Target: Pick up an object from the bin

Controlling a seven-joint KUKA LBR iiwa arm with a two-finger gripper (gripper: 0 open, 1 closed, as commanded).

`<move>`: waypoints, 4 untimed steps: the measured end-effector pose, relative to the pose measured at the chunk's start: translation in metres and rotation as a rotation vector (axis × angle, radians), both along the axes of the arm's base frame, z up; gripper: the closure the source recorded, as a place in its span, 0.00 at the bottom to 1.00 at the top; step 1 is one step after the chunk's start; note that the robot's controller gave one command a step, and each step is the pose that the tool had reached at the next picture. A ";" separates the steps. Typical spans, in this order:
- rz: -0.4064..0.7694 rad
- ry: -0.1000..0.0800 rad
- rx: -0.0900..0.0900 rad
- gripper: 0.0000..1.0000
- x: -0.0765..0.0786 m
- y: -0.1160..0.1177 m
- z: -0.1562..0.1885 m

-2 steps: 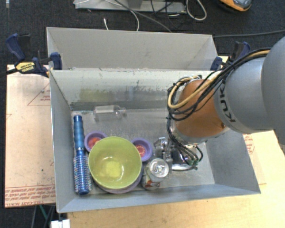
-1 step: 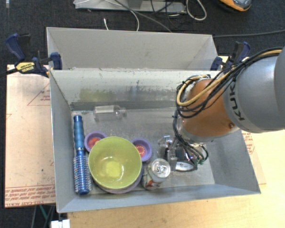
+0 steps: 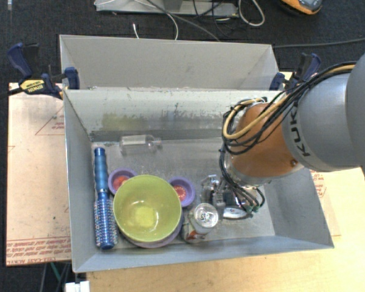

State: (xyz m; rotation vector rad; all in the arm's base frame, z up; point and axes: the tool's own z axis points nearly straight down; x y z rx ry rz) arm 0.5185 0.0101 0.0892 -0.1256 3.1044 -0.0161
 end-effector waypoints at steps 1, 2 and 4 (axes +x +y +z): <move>0.192 0.000 -0.003 0.00 -0.005 -0.008 0.008; 0.225 0.003 -0.003 0.00 -0.006 -0.017 0.011; 0.254 0.003 0.002 1.00 -0.012 0.000 -0.006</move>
Offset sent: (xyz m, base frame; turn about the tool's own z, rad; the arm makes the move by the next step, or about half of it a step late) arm 0.0000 0.0000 0.0000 0.0000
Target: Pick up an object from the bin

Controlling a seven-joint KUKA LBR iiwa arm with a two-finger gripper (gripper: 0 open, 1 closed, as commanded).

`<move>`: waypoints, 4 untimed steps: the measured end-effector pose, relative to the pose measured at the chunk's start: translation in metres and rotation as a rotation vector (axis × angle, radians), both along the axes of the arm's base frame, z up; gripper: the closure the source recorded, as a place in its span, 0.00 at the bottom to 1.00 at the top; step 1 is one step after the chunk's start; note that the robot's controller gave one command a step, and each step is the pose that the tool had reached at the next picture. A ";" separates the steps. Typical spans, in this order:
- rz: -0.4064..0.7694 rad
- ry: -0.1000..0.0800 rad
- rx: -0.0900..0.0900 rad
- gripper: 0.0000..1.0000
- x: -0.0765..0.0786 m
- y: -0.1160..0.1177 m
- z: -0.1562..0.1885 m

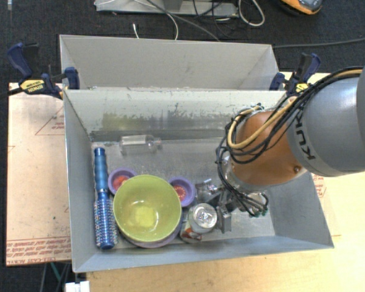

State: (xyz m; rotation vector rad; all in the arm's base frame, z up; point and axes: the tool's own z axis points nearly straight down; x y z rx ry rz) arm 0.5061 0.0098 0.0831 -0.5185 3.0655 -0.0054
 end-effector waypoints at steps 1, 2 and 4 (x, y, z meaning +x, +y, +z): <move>0.001 -0.013 0.001 1.00 -0.003 0.002 0.018; 0.001 -0.013 0.001 1.00 -0.003 0.002 0.018; -0.005 -0.003 0.001 1.00 0.008 0.008 0.199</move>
Offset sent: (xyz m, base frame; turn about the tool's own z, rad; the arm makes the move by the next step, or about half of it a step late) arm 0.0000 0.0000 0.0000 0.0000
